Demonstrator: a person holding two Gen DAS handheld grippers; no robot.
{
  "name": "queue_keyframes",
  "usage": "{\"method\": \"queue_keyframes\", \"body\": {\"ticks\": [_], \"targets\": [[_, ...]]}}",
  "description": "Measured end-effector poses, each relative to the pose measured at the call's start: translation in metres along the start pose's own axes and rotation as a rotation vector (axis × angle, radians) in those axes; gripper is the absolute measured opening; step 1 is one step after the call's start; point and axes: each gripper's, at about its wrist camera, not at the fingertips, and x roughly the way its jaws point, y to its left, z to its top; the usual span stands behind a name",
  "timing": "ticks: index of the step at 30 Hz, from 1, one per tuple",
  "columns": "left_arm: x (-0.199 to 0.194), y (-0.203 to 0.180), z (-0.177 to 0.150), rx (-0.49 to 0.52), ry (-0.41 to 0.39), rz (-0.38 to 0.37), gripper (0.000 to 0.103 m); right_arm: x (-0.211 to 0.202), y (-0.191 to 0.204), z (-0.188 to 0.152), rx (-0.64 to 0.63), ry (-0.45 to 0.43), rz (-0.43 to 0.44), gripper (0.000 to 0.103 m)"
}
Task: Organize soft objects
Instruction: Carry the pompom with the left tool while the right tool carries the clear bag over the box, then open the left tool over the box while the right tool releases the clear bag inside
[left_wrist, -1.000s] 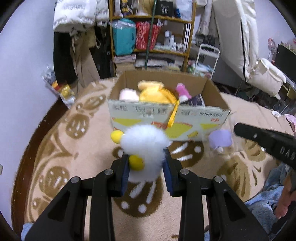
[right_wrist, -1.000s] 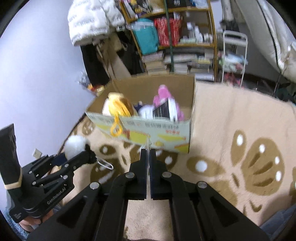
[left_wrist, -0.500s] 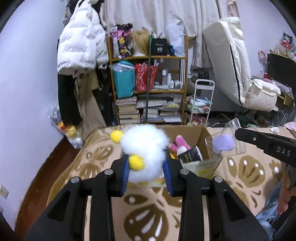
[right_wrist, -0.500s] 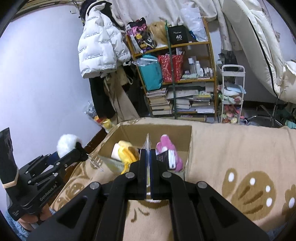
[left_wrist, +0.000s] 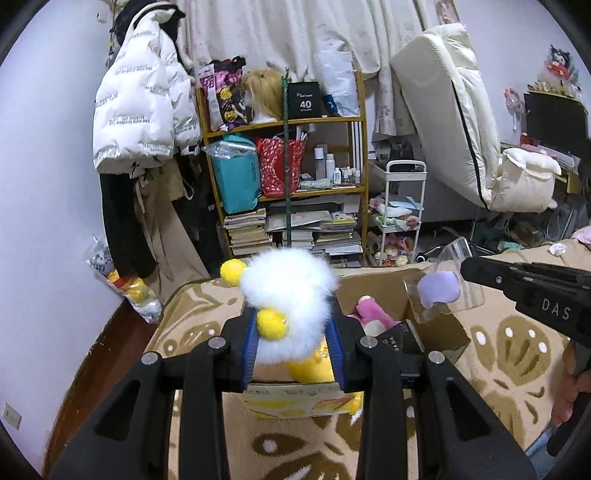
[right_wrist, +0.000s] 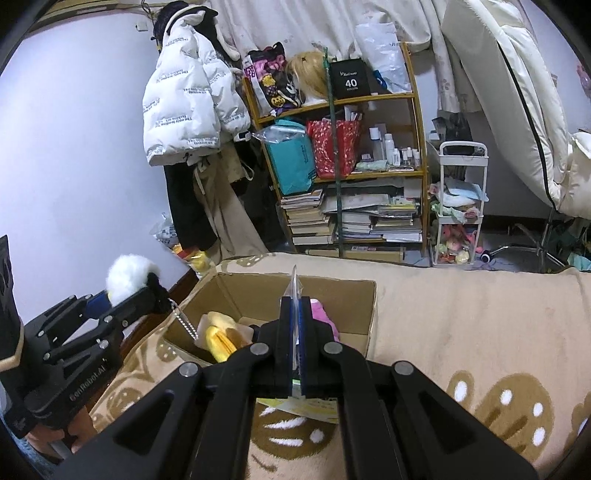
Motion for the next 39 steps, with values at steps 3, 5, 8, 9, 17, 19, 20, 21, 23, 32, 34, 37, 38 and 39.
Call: {"method": "queue_keyframes", "body": {"ticks": [3, 5, 8, 9, 17, 19, 20, 21, 23, 32, 34, 37, 38, 39], "targets": [[0.01, 0.006, -0.004, -0.016, 0.013, 0.004, 0.032, 0.005, -0.002, -0.001, 0.0, 0.0, 0.005, 0.003], [0.019, 0.007, -0.006, -0.011, 0.027, 0.008, 0.032, 0.012, -0.003, -0.003, -0.005, 0.001, 0.004, 0.003], [0.03, 0.01, -0.012, -0.023, 0.047, 0.006, 0.033, 0.024, -0.005, -0.007, -0.007, 0.022, 0.009, 0.003], [0.034, 0.011, -0.013, -0.031, 0.054, 0.005, 0.033, 0.029, -0.006, -0.008, -0.005, 0.031, 0.015, 0.003], [0.055, 0.016, -0.022, -0.071, 0.116, -0.006, 0.037, 0.054, -0.016, -0.021, 0.017, 0.106, 0.02, 0.004], [0.058, 0.018, -0.024, -0.084, 0.126, -0.005, 0.051, 0.054, -0.016, -0.023, 0.02, 0.11, 0.022, 0.004], [0.058, 0.02, -0.025, -0.089, 0.126, 0.002, 0.056, 0.055, -0.017, -0.023, 0.021, 0.113, 0.025, 0.004], [0.058, 0.02, -0.026, -0.091, 0.125, 0.008, 0.059, 0.055, -0.017, -0.023, 0.02, 0.116, 0.026, 0.005], [0.058, 0.023, -0.025, -0.096, 0.133, 0.014, 0.059, 0.055, -0.016, -0.025, 0.015, 0.12, 0.025, 0.005], [0.036, 0.023, -0.024, -0.093, 0.115, 0.059, 0.073, 0.043, -0.013, -0.025, 0.006, 0.108, 0.012, 0.006], [0.025, 0.022, -0.023, -0.094, 0.099, 0.066, 0.081, 0.036, -0.011, -0.023, -0.003, 0.096, 0.012, 0.006], [0.009, 0.021, -0.024, -0.084, 0.077, 0.094, 0.083, 0.025, -0.01, -0.021, -0.006, 0.086, 0.005, 0.009], [0.004, 0.022, -0.024, -0.08, 0.076, 0.099, 0.083, 0.02, -0.009, -0.022, -0.007, 0.085, 0.006, 0.011], [0.0, 0.022, -0.024, -0.077, 0.076, 0.103, 0.084, 0.016, -0.009, -0.022, -0.007, 0.081, 0.002, 0.019]]}}
